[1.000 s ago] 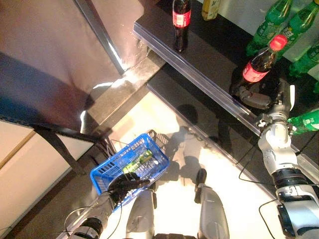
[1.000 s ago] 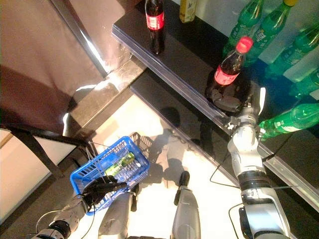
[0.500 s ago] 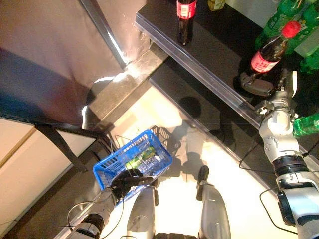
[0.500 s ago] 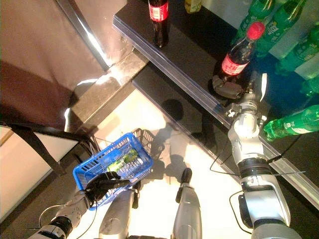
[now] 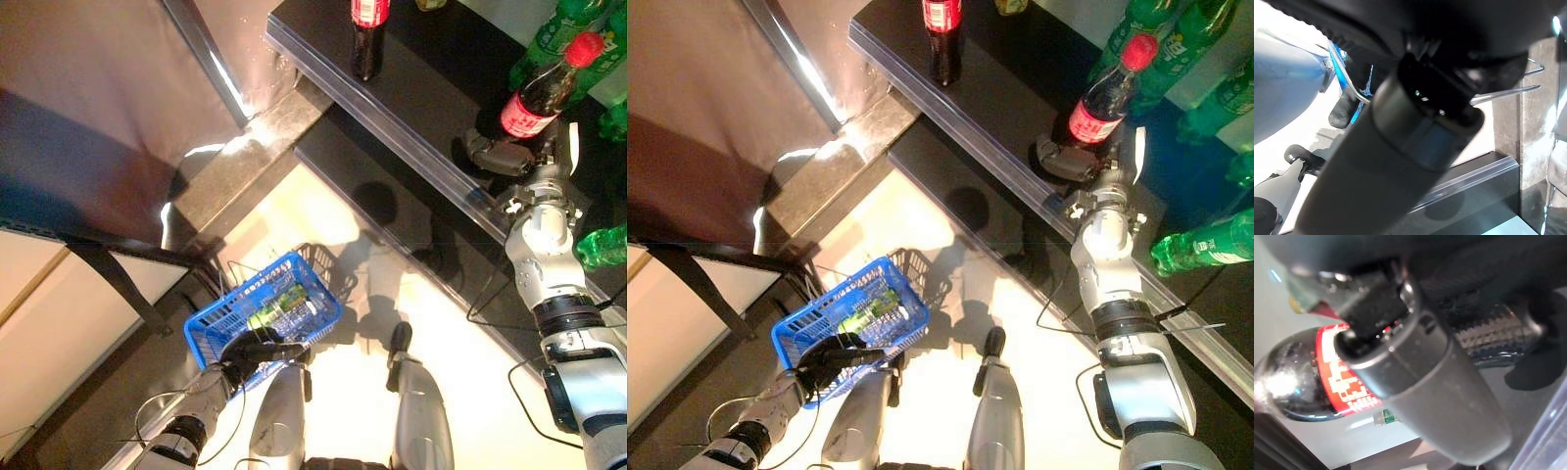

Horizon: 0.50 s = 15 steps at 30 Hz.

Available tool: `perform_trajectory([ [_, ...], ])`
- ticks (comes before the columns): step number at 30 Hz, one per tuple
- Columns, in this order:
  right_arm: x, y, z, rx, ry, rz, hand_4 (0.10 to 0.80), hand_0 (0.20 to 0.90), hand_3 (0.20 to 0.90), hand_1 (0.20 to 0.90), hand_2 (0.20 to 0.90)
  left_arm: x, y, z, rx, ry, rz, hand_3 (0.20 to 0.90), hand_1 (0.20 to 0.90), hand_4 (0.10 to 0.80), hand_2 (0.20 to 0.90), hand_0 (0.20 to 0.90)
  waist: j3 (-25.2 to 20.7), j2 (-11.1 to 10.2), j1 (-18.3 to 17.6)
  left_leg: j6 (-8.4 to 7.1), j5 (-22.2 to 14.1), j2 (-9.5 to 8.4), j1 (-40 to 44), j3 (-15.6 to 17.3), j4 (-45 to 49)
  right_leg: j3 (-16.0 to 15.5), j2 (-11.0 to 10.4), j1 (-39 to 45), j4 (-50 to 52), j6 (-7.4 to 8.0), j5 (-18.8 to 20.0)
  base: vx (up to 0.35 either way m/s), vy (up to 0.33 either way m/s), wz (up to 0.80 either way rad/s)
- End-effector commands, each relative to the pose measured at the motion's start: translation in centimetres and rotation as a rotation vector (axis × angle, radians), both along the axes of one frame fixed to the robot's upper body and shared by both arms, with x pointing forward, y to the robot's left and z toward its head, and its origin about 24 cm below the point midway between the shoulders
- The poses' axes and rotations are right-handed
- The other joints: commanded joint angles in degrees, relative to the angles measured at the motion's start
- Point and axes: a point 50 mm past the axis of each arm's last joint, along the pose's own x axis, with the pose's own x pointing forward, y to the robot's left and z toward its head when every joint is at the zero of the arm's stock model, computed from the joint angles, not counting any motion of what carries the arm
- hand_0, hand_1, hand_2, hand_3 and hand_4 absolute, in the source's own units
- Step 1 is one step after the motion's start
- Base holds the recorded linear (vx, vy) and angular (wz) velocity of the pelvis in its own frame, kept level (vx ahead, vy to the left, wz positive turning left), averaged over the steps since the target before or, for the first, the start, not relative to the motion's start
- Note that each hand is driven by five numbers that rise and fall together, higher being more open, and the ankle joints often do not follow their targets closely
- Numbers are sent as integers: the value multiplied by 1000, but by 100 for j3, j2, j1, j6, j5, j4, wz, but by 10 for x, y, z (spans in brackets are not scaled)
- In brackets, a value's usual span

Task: Pick up the drink and place into the basket.

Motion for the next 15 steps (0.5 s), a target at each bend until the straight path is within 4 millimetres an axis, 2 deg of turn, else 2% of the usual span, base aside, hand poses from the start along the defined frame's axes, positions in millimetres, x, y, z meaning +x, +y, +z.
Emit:
perform_trajectory([
  [1,-6,4,70,-56,-250,51,800,900,900,900,900,-18,25,-2,31,0,-1,200,300,100,300,300,-321,-262,109,145,297,27,-511,-263,360,88,-284,395,-93,162,-231,0,0,0],
  [6,-4,2,70,-17,-249,64,800,900,900,900,900,-17,24,-1,30,-4,-3,200,300,100,300,300,-329,-253,110,157,292,-2,-503,-261,327,79,-291,356,-92,163,-222,0,0,0],
  [7,-4,2,69,-8,-251,67,723,834,823,834,834,-16,24,-1,29,-4,-4,200,300,100,300,300,-332,-250,110,159,290,-5,-503,-261,323,79,-292,347,-87,163,-221,0,0,0],
  [9,-3,1,70,9,-256,82,105,305,205,305,305,-17,24,-2,29,-2,-5,200,300,100,300,300,-340,-249,110,164,284,-15,-493,-256,310,80,-293,339,-85,164,-221,0,0,0],
  [15,-2,3,73,28,-269,98,100,300,200,300,300,-16,23,-2,28,-5,-12,200,300,100,300,300,-341,-236,111,189,278,-42,-478,-243,255,80,-305,290,-84,175,-206,0,0,0],
])
